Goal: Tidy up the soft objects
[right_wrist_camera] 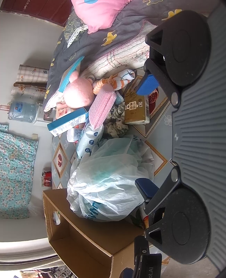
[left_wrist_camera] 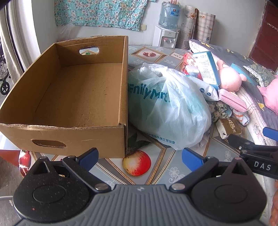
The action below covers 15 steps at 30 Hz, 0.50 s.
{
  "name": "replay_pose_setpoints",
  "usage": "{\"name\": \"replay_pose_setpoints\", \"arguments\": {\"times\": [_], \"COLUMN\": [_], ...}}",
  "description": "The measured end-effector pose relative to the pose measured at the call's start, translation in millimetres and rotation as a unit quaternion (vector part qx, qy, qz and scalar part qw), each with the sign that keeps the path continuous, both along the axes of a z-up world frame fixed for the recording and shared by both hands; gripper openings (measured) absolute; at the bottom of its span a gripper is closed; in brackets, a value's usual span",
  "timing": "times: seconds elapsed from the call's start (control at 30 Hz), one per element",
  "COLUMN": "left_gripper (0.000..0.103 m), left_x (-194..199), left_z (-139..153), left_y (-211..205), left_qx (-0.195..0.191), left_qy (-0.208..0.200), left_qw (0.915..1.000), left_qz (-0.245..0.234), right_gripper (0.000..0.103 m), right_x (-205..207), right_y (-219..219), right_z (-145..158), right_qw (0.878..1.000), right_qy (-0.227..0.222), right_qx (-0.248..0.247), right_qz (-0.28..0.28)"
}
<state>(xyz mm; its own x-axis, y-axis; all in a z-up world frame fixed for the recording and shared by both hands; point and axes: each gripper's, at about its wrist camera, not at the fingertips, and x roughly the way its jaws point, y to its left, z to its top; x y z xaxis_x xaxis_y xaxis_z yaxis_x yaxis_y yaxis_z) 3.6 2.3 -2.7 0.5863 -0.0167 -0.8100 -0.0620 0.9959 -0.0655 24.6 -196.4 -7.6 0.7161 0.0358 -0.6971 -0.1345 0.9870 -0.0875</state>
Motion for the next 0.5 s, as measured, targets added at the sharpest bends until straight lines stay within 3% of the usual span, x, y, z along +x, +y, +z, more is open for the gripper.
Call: {"name": "replay_pose_setpoints", "arguments": {"times": [0.3,0.5], "left_gripper": [0.103,0.103], "left_x": [-1,1], "left_z": [2,12], "left_y": [-5,-22], "left_qx": [0.006,0.021], "left_qy": [-0.004,-0.029], "left_qw": [1.0000,0.9993], "left_qz": [0.002,-0.009], "right_gripper": [0.102,0.102], "right_x": [0,-1], "right_y": [-11,-36], "right_z": [-3,-3], "right_qw": [1.000,0.999], "right_qy": [0.000,-0.018], "right_qx": [0.012,0.027], "right_qz": [-0.008,-0.026]}}
